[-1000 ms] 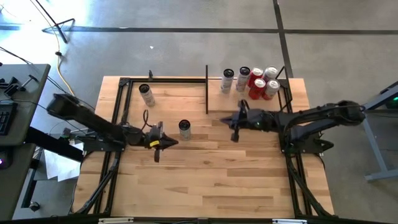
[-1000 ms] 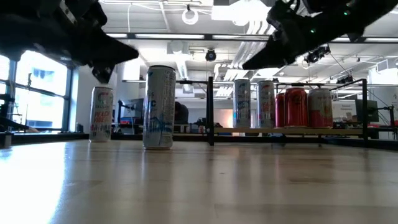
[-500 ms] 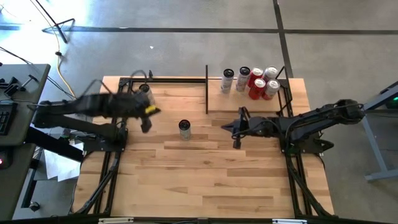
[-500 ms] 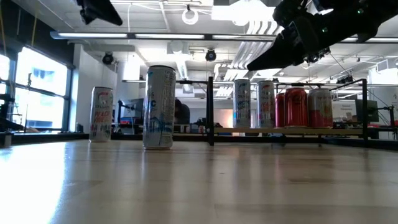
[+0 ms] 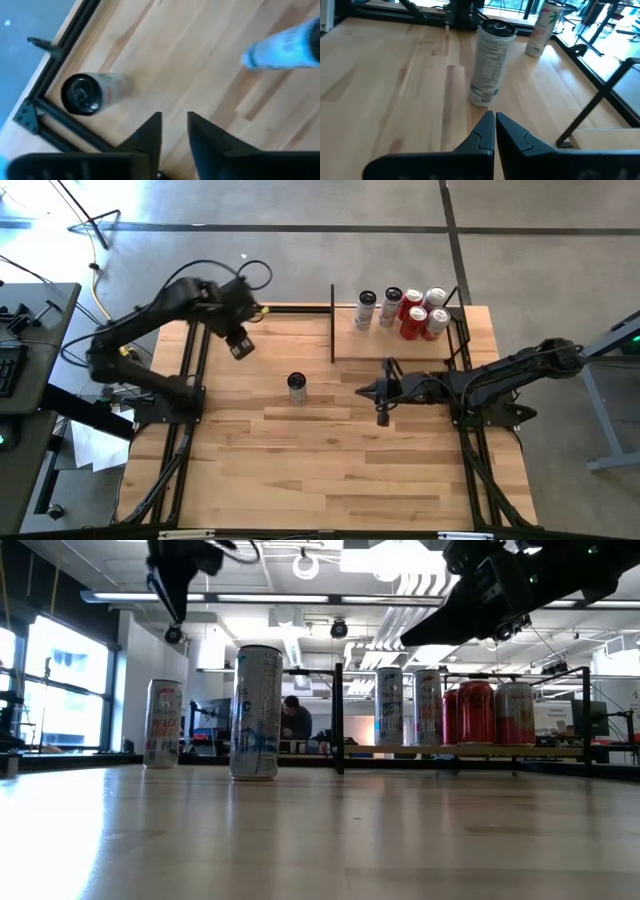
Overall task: Place canned beverage on shelf
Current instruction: Put the peach vibe soda can on the shelf aligned with the other peach vibe soda can
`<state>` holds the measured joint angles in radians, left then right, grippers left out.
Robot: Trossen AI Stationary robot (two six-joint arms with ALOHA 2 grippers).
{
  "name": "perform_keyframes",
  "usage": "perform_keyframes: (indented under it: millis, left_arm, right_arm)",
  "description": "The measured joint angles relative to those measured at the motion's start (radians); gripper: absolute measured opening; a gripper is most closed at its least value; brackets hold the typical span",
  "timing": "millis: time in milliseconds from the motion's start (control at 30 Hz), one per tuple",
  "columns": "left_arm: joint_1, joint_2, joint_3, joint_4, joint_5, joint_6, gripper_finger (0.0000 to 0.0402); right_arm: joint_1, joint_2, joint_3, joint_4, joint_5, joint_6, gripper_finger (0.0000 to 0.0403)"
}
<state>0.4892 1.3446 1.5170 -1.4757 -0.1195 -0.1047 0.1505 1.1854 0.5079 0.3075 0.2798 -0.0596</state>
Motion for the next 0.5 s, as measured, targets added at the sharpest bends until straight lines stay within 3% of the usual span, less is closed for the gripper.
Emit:
perform_keyframes:
  millis: [267,500]
  left_arm:
    - [0.115,0.146,0.012,-0.015,-0.057,0.110,0.0208]
    - [0.254,0.171,0.012,-0.016,-0.081,0.178,0.0267]
  right_arm:
    - [0.059,0.000,0.000,-0.004,-0.001,0.008,0.0000]
    - [0.074,0.000,0.000,-0.004,-0.001,0.008,0.0000]
